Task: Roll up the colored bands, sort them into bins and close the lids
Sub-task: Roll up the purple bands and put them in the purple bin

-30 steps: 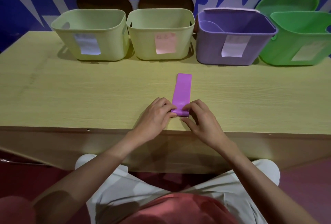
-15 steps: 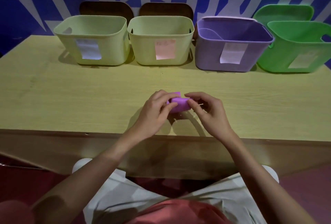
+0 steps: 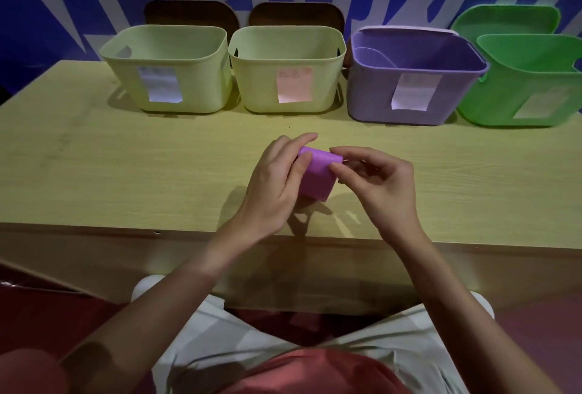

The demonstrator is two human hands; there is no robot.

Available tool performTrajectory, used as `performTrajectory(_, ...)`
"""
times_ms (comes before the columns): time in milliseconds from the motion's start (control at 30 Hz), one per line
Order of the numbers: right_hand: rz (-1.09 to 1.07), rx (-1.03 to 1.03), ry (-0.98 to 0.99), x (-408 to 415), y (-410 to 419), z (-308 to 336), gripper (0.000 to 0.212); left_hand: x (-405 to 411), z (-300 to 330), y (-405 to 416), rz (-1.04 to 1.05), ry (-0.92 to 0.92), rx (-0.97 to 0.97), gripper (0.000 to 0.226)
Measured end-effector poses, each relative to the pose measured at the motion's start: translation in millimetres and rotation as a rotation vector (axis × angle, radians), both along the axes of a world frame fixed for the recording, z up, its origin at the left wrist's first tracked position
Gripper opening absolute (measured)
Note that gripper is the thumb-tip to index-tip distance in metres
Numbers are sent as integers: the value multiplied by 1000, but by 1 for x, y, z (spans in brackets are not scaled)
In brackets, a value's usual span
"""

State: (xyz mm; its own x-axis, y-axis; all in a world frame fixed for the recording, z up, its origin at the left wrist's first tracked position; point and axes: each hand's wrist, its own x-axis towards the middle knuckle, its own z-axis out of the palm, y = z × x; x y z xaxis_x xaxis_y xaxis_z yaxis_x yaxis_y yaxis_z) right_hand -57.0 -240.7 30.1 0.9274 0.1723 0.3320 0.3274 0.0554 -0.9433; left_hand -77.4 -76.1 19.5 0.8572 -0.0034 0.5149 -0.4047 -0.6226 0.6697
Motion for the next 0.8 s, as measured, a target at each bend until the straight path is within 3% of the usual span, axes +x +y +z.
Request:
performTrajectory(167,41,110,174,-1,-2,15,19,2,2,-3,43,-117,58,40)
performTrajectory(433,-70,-216,-287,-3,1,9,30,1,7,-12,92,80,-173,31)
performTrajectory(533,-83,-275,-360,-1,-1,8,25,-1,13,-11,60,106,-186,34)
performTrajectory(667,-60,-217,-237,-1,0,9,24,-1,13,-10,31,103,-200,36)
performTrajectory(800,-67,-125,-113,-4,3,12,21,4,11,-8,95,-40,-39,37)
